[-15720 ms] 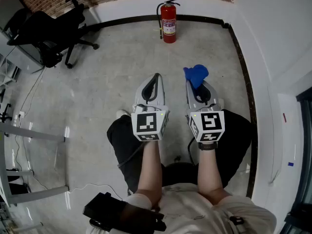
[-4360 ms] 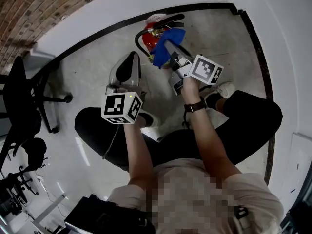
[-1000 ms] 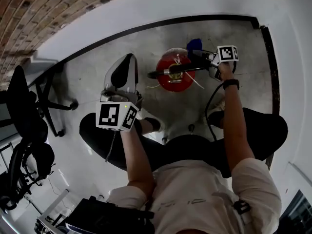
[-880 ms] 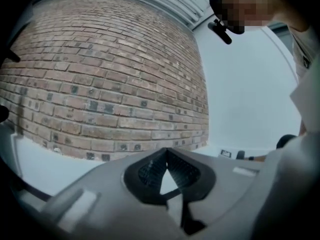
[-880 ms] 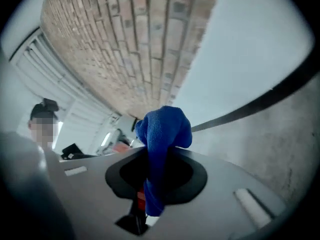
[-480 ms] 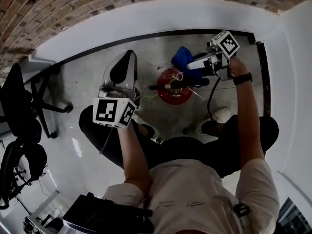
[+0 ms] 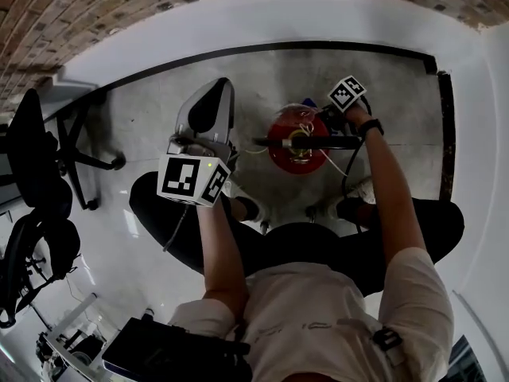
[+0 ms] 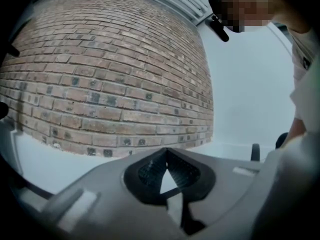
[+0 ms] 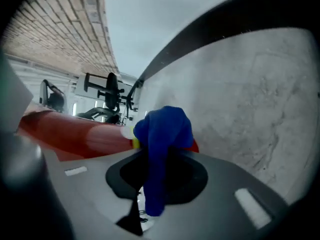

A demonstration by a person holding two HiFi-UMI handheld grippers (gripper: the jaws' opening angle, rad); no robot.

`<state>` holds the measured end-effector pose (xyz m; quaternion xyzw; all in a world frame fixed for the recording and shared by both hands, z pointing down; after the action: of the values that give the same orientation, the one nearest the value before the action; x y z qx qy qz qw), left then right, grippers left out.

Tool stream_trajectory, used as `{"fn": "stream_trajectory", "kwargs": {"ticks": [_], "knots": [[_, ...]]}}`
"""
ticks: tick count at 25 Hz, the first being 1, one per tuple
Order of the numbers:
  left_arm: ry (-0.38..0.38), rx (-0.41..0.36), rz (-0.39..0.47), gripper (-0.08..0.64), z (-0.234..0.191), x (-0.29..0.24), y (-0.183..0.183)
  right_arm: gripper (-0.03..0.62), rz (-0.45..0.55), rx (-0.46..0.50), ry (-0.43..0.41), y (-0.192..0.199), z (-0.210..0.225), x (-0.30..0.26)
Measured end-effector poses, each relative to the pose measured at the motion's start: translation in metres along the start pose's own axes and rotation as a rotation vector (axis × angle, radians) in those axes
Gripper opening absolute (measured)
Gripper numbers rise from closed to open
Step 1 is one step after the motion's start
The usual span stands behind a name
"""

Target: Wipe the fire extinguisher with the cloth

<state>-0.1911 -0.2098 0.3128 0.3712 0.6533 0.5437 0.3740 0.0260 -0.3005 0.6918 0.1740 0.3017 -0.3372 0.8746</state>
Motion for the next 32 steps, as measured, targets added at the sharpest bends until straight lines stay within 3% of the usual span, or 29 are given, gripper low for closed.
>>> {"fn": "stream_trajectory", "kwargs": {"ticks": [5,8,12,15,20,22,24,26,29,32], "knots": [[-0.021,0.007,-0.017,0.003,0.0,0.003,0.008,0.061,-0.132,-0.055,0.207,0.039,0.056,-0.052],[-0.021,0.01,-0.026,0.003,-0.001,0.004,0.011,0.071,-0.036,-0.16,0.203,0.058,0.07,-0.06],[-0.016,-0.004,-0.023,0.003,-0.004,0.006,0.006,0.07,0.062,-0.13,0.211,0.048,0.066,-0.039],[-0.014,-0.01,0.0,0.003,-0.008,0.008,-0.002,0.071,0.175,-0.036,0.111,0.002,0.021,0.024],[-0.016,-0.009,0.048,0.003,-0.012,0.015,-0.014,0.071,0.346,0.252,-0.055,-0.073,-0.1,0.164],[-0.018,-0.007,0.064,0.003,-0.014,0.018,-0.018,0.071,0.374,0.359,-0.165,-0.092,-0.161,0.205],[-0.023,-0.003,0.075,0.003,-0.016,0.022,-0.02,0.071,0.318,0.48,-0.268,-0.099,-0.219,0.226],[-0.027,0.004,0.081,0.003,-0.019,0.025,-0.02,0.071,0.189,0.605,-0.325,-0.097,-0.263,0.225],[-0.034,0.011,0.084,0.003,-0.022,0.028,-0.02,0.071,-0.045,0.701,-0.329,-0.088,-0.297,0.198],[-0.044,0.012,0.085,0.003,-0.025,0.031,-0.019,0.071,-0.182,0.701,-0.284,-0.09,-0.294,0.169]]}}
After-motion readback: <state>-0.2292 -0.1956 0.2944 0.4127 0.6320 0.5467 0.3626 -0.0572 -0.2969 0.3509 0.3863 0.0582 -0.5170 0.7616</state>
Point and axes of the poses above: the fingertips, and each gripper's own axes: x backward along the fingers, z to its right, y out of its underside, the point moved 7 cm from there along x, backward along the fingers, and after that the axes turned 13 degrees about y, right-handed, at the moved point
